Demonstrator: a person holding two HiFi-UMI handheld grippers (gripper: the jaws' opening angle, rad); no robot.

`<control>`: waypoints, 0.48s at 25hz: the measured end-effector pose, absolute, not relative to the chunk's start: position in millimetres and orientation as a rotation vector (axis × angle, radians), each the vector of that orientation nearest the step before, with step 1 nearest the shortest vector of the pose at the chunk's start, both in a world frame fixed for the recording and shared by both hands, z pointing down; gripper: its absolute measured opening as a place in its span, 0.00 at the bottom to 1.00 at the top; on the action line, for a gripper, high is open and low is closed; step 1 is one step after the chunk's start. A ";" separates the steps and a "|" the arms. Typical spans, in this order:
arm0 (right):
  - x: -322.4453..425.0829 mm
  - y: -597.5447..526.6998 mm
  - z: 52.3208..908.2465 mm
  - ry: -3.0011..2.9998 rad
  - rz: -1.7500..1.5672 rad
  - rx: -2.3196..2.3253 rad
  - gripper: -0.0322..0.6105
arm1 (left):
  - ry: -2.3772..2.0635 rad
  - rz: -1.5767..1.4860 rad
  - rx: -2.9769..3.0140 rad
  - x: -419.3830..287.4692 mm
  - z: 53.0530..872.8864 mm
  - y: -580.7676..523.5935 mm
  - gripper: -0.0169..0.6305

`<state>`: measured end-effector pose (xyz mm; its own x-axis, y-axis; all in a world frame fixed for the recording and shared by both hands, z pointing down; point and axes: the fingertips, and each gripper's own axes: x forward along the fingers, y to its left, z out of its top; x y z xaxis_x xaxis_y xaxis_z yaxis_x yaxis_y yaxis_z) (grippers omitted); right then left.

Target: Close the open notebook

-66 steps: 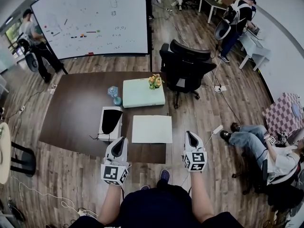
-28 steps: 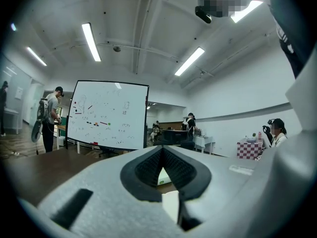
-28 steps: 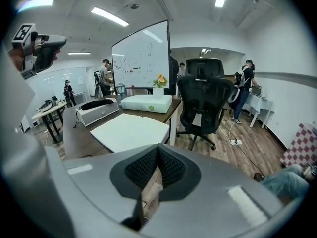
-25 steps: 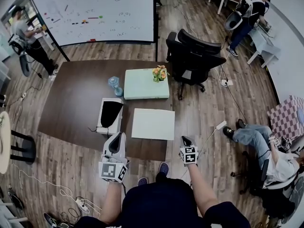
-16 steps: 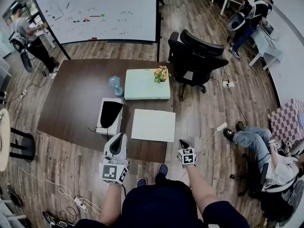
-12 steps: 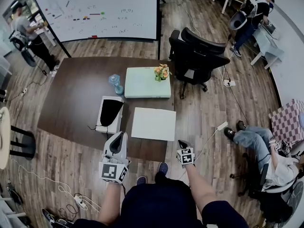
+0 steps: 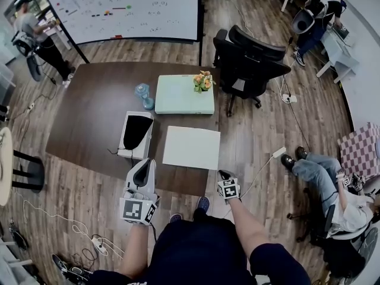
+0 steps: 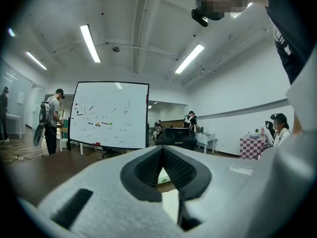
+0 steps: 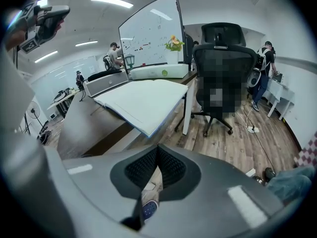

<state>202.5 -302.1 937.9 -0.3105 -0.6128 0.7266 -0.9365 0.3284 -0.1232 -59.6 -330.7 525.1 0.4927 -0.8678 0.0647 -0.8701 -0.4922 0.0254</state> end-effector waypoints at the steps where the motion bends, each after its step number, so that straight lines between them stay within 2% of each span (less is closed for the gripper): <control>1: 201.0 -301.2 941.7 -2.023 0.743 1.346 0.06 | -1.557 0.071 2.666 -60.5 526.1 -329.9 0.02; 12: 188.9 -310.4 943.9 -2.090 0.715 1.362 0.06 | -1.579 0.086 2.645 -63.3 535.6 -325.7 0.02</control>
<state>188.9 -310.4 943.9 -0.3438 -0.6406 0.6866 -0.9269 0.3485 -0.1389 -63.3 -325.7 535.6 0.4738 -0.8771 0.0788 -0.8805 -0.4736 0.0229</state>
